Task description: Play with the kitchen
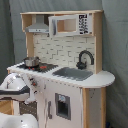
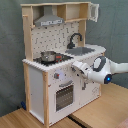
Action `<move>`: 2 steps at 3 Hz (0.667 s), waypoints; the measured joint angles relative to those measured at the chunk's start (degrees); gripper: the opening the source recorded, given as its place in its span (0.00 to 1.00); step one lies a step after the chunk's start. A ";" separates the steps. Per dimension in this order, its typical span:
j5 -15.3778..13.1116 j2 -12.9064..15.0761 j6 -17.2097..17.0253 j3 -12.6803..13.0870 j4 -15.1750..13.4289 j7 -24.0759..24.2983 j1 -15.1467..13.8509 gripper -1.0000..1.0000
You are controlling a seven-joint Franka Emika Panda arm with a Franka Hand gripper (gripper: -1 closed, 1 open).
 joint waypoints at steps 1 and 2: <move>-0.02 -0.10 -1.76 -0.57 -0.61 -0.35 5.41 1.00; -0.02 -0.10 -3.87 -0.79 -1.15 -5.29 7.40 1.00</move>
